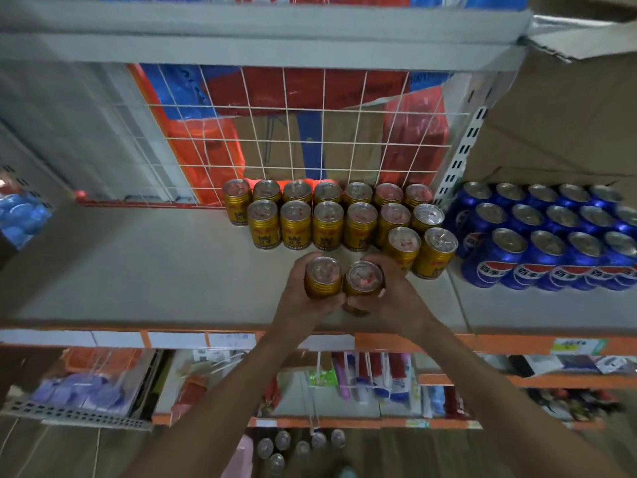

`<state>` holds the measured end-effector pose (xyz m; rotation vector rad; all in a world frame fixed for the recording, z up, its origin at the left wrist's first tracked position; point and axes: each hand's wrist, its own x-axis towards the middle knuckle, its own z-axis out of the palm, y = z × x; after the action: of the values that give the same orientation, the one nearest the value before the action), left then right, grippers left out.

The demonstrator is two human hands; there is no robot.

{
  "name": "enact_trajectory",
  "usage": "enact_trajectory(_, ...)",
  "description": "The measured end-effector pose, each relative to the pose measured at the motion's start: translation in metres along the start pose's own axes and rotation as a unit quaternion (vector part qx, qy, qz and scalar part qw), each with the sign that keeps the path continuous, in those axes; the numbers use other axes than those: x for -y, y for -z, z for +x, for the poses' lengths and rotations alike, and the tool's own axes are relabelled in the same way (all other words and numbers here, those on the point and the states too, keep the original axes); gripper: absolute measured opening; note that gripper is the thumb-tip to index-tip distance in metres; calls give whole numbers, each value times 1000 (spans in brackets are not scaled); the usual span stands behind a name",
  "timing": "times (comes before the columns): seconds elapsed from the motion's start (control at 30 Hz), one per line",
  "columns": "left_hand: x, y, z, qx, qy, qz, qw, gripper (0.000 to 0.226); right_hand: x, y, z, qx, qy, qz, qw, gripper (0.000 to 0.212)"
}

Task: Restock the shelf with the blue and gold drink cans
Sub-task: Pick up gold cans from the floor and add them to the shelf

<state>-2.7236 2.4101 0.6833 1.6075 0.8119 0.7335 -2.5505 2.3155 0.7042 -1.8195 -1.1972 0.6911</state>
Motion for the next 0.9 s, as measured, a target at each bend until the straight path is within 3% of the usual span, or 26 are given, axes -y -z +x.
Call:
enact_trajectory(0.17,4,4,-5,31,-18,36,999,91,-2,0,-11,-21,91,-166,982,81)
enact_trajectory(0.27,1,13,-9,34,-51,136,989,97,-2,-1,-20,-66,184,-310,930,78)
enact_trajectory(0.33,-4,22,-11,35,-114,244,962,90,-3,0,-25,-84,215,-356,905,71)
enact_trajectory(0.4,-6,27,-10,46,-183,334,924,81,-4,-1,-28,-92,226,-382,891,63)
enact_trajectory(0.47,-5,27,-8,56,-200,371,905,78,-5,-2,-29,-96,227,-401,882,61)
enact_trajectory(0.9,0,14,20,56,-230,423,875,80,-15,-9,-5,-143,235,-450,850,58)
